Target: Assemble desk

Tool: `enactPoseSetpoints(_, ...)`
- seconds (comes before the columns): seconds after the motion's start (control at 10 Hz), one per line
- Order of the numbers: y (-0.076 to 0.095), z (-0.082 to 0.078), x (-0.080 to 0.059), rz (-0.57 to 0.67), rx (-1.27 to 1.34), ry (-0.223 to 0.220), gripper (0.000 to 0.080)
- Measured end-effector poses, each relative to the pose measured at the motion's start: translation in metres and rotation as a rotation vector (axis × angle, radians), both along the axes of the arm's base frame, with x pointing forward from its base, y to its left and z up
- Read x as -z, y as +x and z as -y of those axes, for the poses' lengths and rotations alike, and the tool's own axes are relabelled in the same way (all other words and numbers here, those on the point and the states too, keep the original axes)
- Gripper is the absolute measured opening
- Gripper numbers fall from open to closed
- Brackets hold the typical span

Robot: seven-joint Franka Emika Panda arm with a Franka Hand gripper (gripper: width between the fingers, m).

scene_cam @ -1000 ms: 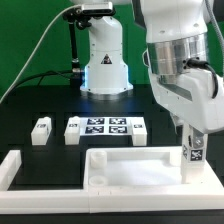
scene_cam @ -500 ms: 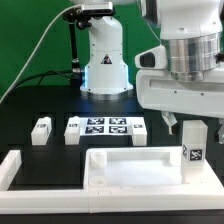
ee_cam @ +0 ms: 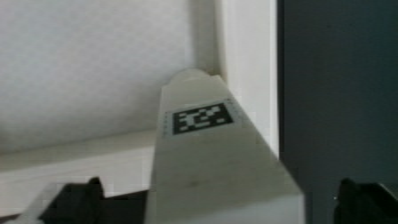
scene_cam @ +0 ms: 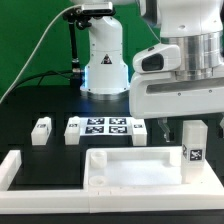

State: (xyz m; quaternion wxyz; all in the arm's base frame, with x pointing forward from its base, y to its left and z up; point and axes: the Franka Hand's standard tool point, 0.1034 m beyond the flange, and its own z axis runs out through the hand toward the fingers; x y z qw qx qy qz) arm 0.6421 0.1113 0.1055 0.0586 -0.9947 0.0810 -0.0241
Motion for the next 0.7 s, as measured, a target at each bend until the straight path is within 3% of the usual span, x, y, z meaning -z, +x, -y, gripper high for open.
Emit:
enactPoseSetpoints(0.2, 0.0000, 0.0001, 0.0000, 0.000, 0.000, 0.000, 0.0391)
enactPoseSetpoints(0.3, -0.0004, 0.0008, 0.0004, -0.009, 0.066, 0.006, 0.0391)
enactPoseSetpoints(0.4, -0.0001, 0.0027, 0.0005, -0.020, 0.164, 0.011, 0.0293)
enactPoseSetpoints(0.6, -0.0001, 0.0034, 0.0005, -0.034, 0.290, 0.017, 0.0293)
enactPoseSetpoints(0.7, -0.0004, 0.0042, -0.0005, -0.058, 0.496, 0.033, 0.0293)
